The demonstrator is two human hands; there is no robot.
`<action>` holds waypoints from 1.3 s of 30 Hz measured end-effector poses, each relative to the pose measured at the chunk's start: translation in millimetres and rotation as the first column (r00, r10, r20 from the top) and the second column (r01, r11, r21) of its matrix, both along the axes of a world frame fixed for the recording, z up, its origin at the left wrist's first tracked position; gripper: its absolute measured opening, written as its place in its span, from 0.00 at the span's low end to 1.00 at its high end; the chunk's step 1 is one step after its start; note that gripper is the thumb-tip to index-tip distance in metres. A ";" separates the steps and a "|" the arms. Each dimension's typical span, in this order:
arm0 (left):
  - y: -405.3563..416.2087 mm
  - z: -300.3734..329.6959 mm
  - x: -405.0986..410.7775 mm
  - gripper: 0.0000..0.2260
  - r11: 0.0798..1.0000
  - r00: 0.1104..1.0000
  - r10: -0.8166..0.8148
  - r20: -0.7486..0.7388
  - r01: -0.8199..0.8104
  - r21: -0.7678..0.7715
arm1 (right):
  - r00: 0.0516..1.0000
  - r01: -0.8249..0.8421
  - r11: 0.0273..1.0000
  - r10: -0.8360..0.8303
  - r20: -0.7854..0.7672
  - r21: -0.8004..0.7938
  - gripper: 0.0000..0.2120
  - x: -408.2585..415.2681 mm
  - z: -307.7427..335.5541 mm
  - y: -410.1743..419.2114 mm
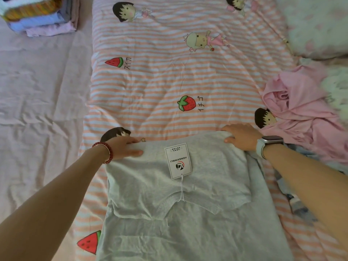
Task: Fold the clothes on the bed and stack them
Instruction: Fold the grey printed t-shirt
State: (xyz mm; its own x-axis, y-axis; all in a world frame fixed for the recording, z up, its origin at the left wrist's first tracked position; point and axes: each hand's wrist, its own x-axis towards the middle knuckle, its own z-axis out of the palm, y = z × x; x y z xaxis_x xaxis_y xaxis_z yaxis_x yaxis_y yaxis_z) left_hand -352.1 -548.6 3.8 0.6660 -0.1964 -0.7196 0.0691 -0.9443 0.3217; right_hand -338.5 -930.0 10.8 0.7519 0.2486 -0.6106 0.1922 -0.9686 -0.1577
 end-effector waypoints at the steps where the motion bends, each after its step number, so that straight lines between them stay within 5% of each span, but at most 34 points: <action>1: 2.1 0.8 2.0 0.18 0.999 0.999 -0.043 -0.027 0.043 0.018 | 1.000 0.002 1.000 -0.002 -0.003 -0.002 0.20 -0.6 1.4 0.1; 3: 3.8 3.2 5.8 0.16 0.994 0.996 -0.086 -0.014 0.087 0.064 | 1.000 -0.013 1.000 0.014 0.028 -0.017 0.17 -1.6 4.5 2.1; 8: -4.0 32.6 35.5 0.10 0.987 0.950 -0.005 0.312 -0.046 0.153 | 0.958 0.037 0.997 -0.018 0.285 -0.062 0.14 19.4 25.7 1.3; 14: -24.2 82.6 73.9 0.09 0.980 0.653 -0.046 0.756 -0.119 0.162 | 0.703 0.166 0.986 -0.125 0.700 0.010 0.11 54.3 60.5 1.5; 17: -24.6 89.5 59.6 0.09 0.990 0.612 -0.014 0.791 -0.101 0.096 | 0.626 0.157 0.984 -0.168 0.761 0.088 0.09 35.7 69.5 2.4; 23: -13.5 74.7 -41.7 0.06 0.985 0.457 -0.120 0.881 0.163 0.050 | 0.637 0.022 0.995 -0.092 0.765 0.101 0.11 -68.5 60.2 -10.1; 29: -5.6 39.0 -138.4 0.10 0.914 0.466 -0.280 0.840 0.397 0.084 | 0.673 -0.094 0.991 -0.004 0.740 0.091 0.10 -160.2 37.9 -22.3; 33: -3.8 19.6 -185.6 0.07 0.926 0.555 -0.253 0.792 0.377 0.032 | 0.761 -0.085 0.990 -0.006 0.649 0.108 0.05 -215.8 20.6 -19.4; 39: 2.9 5.5 -214.9 0.13 0.936 0.674 -0.331 0.661 0.323 0.140 | 0.841 -0.022 0.995 -0.036 0.540 0.099 0.16 -259.2 2.3 -10.6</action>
